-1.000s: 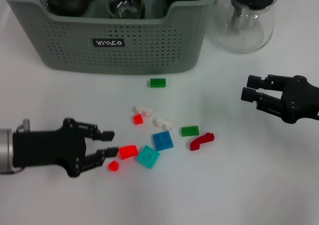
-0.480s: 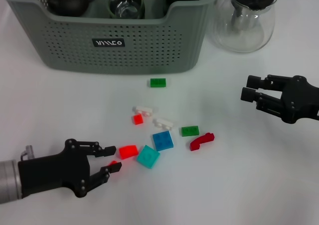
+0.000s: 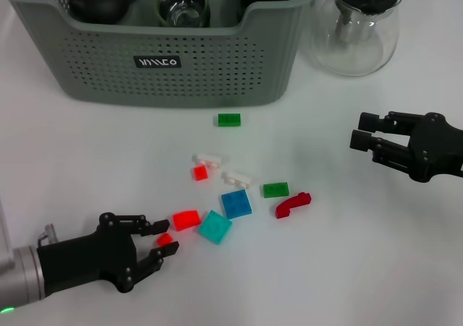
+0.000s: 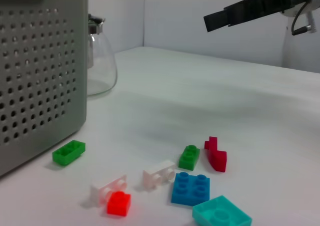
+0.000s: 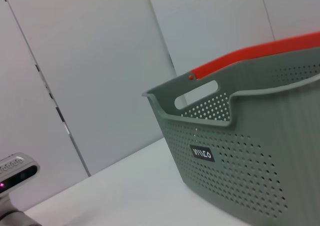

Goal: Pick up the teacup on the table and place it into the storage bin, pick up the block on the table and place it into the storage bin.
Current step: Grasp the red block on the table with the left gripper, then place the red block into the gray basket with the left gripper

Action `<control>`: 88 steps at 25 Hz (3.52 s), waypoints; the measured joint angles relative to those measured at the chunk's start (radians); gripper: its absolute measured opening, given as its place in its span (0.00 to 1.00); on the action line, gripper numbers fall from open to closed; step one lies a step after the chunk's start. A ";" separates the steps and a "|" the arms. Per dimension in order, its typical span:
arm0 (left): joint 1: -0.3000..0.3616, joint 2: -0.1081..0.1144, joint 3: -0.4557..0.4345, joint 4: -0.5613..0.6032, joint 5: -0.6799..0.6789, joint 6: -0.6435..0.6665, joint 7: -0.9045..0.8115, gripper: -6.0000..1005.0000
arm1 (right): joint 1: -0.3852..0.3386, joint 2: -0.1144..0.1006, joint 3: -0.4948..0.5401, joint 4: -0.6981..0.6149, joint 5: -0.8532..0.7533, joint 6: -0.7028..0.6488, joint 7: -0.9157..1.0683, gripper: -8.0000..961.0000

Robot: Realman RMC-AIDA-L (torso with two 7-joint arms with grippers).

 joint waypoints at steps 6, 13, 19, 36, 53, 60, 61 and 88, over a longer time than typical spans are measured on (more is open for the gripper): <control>0.003 -0.001 -0.017 -0.001 0.006 -0.012 0.001 0.33 | 0.000 0.000 -0.002 0.000 -0.001 0.000 0.000 0.45; 0.005 -0.001 -0.017 -0.015 0.003 -0.024 -0.002 0.32 | -0.002 0.001 -0.003 0.000 -0.002 -0.002 0.000 0.45; 0.005 -0.001 -0.017 -0.022 0.004 -0.026 0.001 0.33 | -0.002 0.000 -0.003 0.000 -0.002 -0.006 0.000 0.45; 0.002 0.009 -0.038 -0.003 0.001 0.006 -0.120 0.23 | -0.007 -0.005 -0.003 0.012 -0.002 -0.009 0.000 0.45; -0.244 0.082 -0.349 0.029 -0.021 0.333 -0.561 0.25 | 0.005 0.001 -0.003 0.012 -0.002 -0.002 -0.004 0.45; -0.416 0.086 -0.360 0.171 -0.073 0.310 -0.755 0.26 | 0.007 0.001 -0.003 0.012 -0.002 -0.001 -0.003 0.45; -0.487 0.086 -0.341 0.261 -0.078 0.266 -0.853 0.26 | 0.007 0.002 -0.003 0.012 -0.002 -0.001 -0.002 0.45; -0.706 0.122 0.336 0.356 0.374 -0.478 -1.471 0.32 | 0.019 0.002 0.005 0.024 -0.002 0.000 -0.006 0.44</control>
